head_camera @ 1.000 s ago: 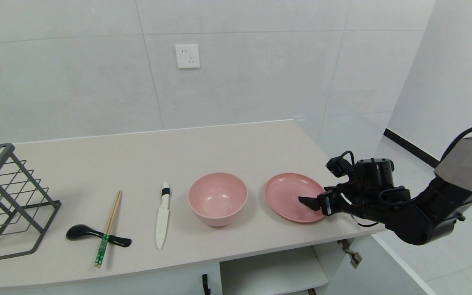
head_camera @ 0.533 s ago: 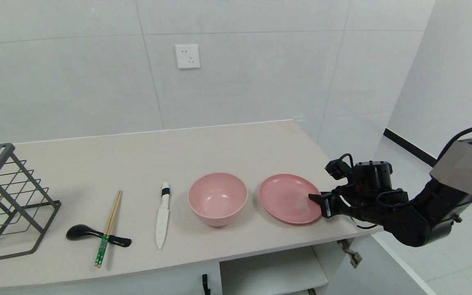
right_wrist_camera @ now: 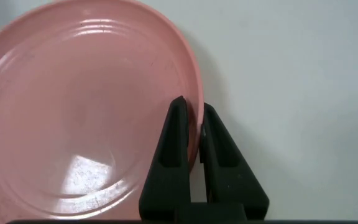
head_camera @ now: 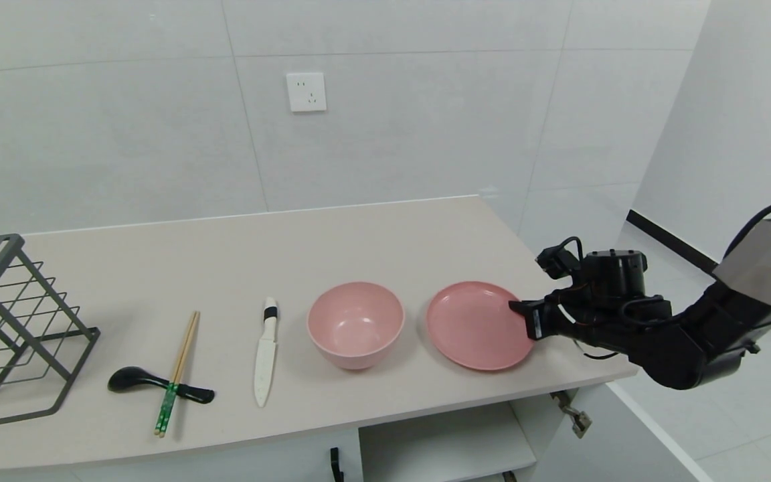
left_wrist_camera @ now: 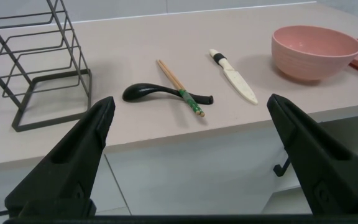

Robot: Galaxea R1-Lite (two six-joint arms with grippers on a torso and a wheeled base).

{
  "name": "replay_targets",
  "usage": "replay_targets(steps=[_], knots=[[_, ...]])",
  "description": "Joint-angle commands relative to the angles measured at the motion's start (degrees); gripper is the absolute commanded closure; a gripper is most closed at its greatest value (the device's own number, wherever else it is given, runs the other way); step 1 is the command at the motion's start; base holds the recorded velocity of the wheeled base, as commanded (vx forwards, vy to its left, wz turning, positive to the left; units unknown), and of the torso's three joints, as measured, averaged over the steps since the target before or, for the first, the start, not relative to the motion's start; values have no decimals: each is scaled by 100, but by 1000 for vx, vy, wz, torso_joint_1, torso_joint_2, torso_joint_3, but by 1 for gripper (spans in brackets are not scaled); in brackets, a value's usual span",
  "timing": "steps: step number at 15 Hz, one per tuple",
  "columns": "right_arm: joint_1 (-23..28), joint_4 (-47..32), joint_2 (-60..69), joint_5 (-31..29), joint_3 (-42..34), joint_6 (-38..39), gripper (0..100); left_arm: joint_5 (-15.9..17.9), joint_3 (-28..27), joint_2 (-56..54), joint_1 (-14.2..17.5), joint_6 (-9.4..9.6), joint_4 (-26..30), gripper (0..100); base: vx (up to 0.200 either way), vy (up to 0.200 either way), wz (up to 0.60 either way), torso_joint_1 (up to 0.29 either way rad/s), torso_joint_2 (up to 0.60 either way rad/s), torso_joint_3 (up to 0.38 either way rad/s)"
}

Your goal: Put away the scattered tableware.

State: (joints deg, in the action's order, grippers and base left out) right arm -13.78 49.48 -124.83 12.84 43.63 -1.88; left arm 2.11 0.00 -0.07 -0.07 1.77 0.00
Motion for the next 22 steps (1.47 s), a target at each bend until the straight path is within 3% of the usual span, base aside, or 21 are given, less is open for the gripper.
replay_targets(steps=[1,5,14,17,18,22], knots=[[-46,53,583,26,40,232,100,0,0,7,-1,-1,-9,0,0,0,0,0,0,0],[-284,53,1356,35,-179,1383,100,0,0,7,-1,-1,-9,0,0,0,0,0,0,0],[-336,211,2244,8,-847,1779,100,35,0,7,-1,-54,0,0,0,0,0,0,0,0],[-451,756,2490,-211,-1348,1849,100,18,0,7,-1,-1,-9,0,0,0,0,0,0,0],[-547,1195,2587,-457,-1788,1849,100,0,0,7,-1,-10,-9,0,0,0,0,0,0,0],[-635,2637,2622,-484,-2588,1840,100,35,0,7,-1,8,-9,0,0,0,0,0,0,0]])
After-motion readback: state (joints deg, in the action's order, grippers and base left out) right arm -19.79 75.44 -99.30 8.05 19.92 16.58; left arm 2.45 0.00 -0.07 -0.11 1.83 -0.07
